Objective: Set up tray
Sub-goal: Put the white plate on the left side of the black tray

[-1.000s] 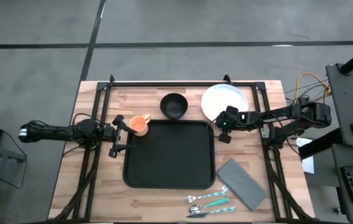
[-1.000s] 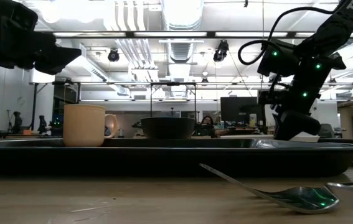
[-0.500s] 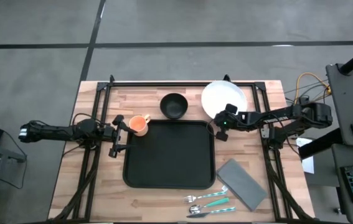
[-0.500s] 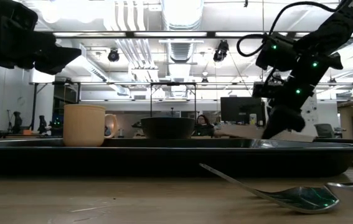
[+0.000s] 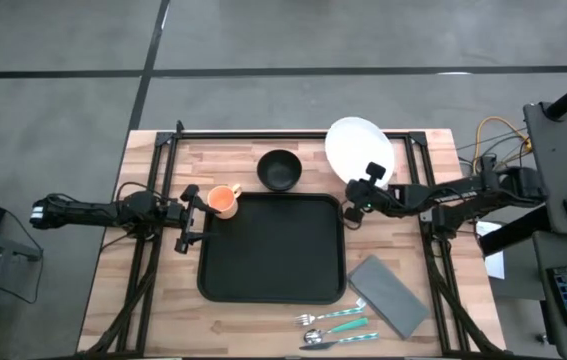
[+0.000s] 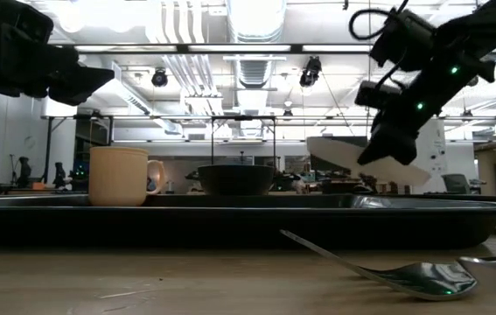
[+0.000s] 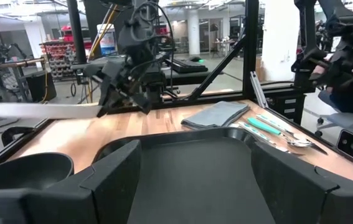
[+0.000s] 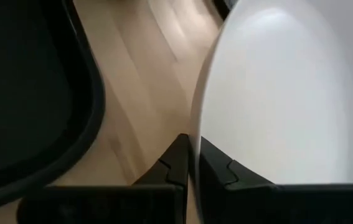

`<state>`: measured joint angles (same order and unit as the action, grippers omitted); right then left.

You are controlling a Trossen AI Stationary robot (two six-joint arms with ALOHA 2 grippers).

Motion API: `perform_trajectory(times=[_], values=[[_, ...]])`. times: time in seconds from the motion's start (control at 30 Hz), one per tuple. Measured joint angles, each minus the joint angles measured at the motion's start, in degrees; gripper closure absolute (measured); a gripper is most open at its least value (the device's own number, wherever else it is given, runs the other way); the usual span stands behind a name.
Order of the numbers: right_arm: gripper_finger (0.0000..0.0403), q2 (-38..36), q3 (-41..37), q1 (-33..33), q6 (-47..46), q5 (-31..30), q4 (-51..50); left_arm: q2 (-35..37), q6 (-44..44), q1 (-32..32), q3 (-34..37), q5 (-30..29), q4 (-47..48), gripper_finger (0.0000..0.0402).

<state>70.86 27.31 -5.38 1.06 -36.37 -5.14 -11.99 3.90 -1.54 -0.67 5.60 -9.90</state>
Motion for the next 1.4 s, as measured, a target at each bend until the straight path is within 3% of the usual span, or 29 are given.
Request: perform_trajectory(times=[0.57,0.77,0.9,1.1,1.4], values=[[0.0395,-2.07,2.81,15.08,11.46,0.40,4.38,0.01,0.00,0.02,0.00,0.01,0.21,0.0122],[0.0394,-0.55,5.25,19.43,18.29,7.24,4.40,0.00,0.00,0.02,0.02,0.01,0.20,0.0122],[0.0395,2.14,7.33,20.82,20.73,8.72,4.14,0.00,0.00,0.02,0.00,-0.01,0.11,0.0122],[0.0395,8.91,11.97,21.44,25.92,16.05,4.03,0.00,0.00,0.02,0.01,0.00,0.03,0.0122],[0.0395,22.12,21.51,22.60,33.02,19.45,3.39,0.02,0.00,-0.02,0.00,-0.01,0.31,0.0122]])
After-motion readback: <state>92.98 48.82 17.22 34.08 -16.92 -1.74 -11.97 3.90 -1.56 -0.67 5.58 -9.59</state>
